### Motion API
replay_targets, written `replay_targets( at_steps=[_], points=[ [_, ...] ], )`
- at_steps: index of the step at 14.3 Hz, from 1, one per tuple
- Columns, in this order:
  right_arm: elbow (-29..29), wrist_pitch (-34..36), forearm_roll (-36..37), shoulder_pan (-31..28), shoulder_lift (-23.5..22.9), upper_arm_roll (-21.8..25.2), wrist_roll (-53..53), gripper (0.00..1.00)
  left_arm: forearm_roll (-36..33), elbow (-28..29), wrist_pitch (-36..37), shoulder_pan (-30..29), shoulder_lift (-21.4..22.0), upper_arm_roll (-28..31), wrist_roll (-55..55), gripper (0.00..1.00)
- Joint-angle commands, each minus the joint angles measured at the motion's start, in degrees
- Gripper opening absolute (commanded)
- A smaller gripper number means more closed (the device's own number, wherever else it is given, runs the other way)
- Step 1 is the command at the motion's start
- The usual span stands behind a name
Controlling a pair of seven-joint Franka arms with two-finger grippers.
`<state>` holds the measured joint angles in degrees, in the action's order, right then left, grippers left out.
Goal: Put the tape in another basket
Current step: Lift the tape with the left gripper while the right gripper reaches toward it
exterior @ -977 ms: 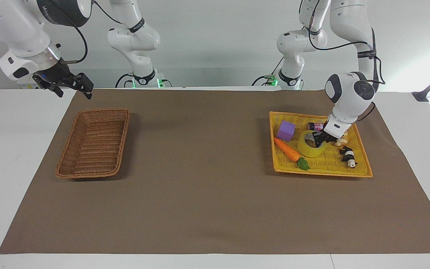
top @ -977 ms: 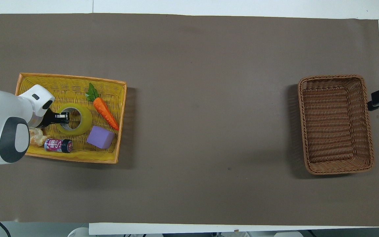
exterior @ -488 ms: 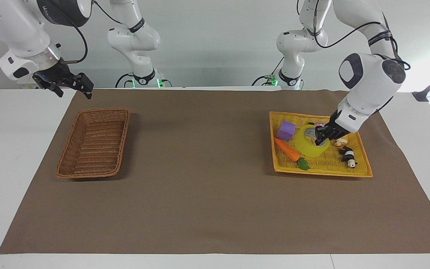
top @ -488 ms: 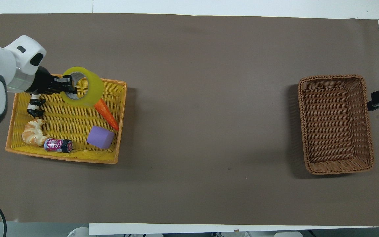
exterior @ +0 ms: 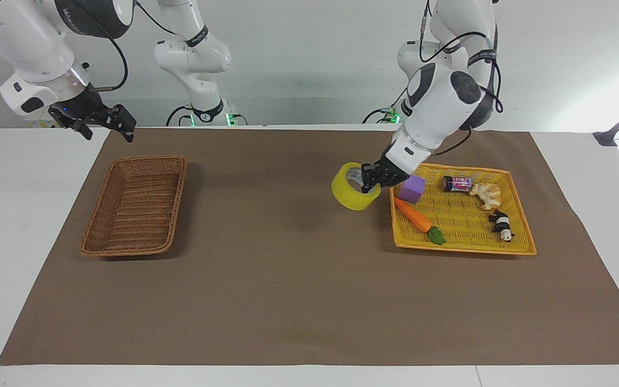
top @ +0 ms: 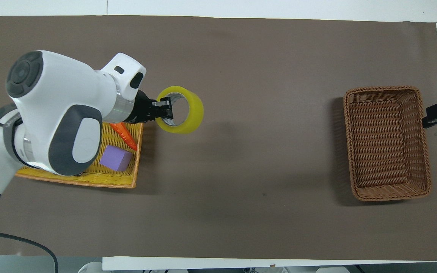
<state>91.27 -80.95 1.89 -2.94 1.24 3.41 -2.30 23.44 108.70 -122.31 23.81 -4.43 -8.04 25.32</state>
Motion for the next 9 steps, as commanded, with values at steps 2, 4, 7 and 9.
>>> replay_targets(
  at_steps=[2,4,7,9],
  points=[
    [1.28,0.26,-0.66,0.04,1.22,-1.04,0.11,1.00,1.35,-1.92,-4.24,4.92,-0.75,1.01,4.37,0.00],
    [1.28,0.44,-0.75,0.12,1.31,-1.22,-0.15,1.00,1.17,-2.18,-3.55,6.76,-0.66,1.10,4.39,0.00],
    [2.15,-0.08,-10.63,-0.49,1.40,-1.48,-5.07,1.00,1.34,-2.09,-3.98,7.56,-0.58,1.01,3.95,0.00],
    [3.56,-0.09,-16.11,-0.32,2.01,-1.48,-6.22,1.00,1.52,-2.18,-4.16,7.47,-0.66,1.01,3.59,0.00]
  ],
)
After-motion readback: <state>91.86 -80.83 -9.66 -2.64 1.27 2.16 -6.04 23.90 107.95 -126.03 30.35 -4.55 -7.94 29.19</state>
